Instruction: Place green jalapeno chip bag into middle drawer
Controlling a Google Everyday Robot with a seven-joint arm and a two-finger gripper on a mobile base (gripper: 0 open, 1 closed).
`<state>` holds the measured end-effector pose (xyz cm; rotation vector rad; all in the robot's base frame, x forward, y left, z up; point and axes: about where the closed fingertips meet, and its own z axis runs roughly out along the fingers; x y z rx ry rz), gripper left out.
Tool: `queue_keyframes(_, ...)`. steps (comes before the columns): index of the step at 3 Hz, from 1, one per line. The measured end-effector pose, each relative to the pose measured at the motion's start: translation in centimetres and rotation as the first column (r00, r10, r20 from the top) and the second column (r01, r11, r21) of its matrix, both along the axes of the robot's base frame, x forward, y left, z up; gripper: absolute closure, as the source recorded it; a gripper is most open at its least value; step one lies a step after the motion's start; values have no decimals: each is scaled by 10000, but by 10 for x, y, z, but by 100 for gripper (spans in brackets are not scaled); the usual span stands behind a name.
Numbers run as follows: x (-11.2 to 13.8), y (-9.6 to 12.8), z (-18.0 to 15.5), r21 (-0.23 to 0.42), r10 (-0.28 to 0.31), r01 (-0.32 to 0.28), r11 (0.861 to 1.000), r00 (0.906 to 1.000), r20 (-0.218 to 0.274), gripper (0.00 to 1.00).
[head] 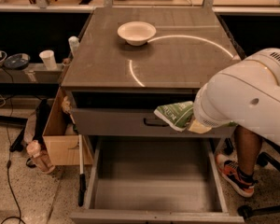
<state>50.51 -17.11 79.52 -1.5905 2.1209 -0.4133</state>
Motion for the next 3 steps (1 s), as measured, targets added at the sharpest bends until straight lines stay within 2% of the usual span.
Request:
queue_keyframes(2,-5,3,-16,212,109,-109,9997,9999,-14,100)
queue_keyframes(3,-15,4,-38,379,147,-137,9992,9995,-262,100)
